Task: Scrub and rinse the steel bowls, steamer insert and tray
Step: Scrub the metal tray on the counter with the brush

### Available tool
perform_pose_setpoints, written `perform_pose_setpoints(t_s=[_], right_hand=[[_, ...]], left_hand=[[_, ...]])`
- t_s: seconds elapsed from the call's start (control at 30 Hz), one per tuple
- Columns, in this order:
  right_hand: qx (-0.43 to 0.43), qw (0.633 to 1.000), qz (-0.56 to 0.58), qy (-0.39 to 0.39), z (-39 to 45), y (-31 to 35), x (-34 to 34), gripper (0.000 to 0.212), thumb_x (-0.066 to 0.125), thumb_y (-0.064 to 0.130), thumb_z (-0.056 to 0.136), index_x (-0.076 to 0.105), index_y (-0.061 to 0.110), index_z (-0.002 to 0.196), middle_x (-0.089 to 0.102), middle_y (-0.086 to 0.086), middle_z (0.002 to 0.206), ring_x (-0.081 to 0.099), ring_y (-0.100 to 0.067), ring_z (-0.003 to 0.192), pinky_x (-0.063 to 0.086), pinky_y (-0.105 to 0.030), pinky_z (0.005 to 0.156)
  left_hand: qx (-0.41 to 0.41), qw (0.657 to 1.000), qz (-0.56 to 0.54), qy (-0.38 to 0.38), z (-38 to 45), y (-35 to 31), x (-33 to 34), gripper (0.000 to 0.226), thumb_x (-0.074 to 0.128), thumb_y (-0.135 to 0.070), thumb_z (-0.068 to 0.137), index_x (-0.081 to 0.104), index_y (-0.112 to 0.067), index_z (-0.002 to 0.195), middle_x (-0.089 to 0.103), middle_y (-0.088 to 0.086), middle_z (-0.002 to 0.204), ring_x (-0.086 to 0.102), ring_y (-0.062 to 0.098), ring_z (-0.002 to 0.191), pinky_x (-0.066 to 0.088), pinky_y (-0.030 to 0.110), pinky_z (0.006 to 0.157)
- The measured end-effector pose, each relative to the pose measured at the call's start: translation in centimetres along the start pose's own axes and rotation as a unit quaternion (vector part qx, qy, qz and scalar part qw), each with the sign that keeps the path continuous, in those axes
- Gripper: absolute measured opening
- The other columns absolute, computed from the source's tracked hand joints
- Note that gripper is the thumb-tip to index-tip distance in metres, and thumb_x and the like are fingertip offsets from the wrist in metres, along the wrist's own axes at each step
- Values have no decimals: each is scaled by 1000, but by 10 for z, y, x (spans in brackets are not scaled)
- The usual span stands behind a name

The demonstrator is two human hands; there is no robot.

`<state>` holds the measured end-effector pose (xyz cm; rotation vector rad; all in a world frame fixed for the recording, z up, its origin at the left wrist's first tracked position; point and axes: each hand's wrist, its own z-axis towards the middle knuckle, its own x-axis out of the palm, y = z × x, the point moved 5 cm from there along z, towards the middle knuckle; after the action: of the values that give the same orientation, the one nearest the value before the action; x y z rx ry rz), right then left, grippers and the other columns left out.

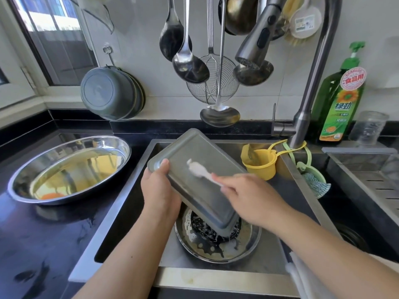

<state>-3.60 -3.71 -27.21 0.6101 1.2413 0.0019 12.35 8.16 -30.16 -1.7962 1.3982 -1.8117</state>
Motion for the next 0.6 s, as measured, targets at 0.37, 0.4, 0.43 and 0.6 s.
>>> perform_pose_setpoints(t_s=[0.37,0.4,0.43,0.6], right_hand=[[299,915,238,-128,-6,-67,-25,38,44,37,106,59,12,82,54,-3,70,47,-20,60,36,-33,56],[307,910,246,-129,-6,-69,-26,38,43,37,107,60,11,84,55,-4,72,46,-19,60,36,-32,55],[312,903,265,-128,-6,-72,-25,37,42,36,107,62,12,88,55,-4,72,44,-18,58,34,-31,52],[339,835,417,-118,-7,-90,-20,21,48,22,106,65,10,108,37,-3,70,28,-12,50,21,-25,40]], left_hand=[[-109,991,-25,-69,-3,-2,-12,34,53,-12,106,48,-2,138,62,20,119,67,35,100,51,48,62],[-120,991,-22,-56,-3,-2,-11,33,52,-12,106,49,-2,138,62,21,123,67,37,104,52,50,64],[-132,990,-13,-49,-5,0,-10,32,51,-12,106,50,-1,137,62,23,125,67,38,106,53,51,66],[-163,986,-15,18,-8,2,-1,32,50,-20,108,53,-6,136,64,22,131,69,40,111,57,54,80]])
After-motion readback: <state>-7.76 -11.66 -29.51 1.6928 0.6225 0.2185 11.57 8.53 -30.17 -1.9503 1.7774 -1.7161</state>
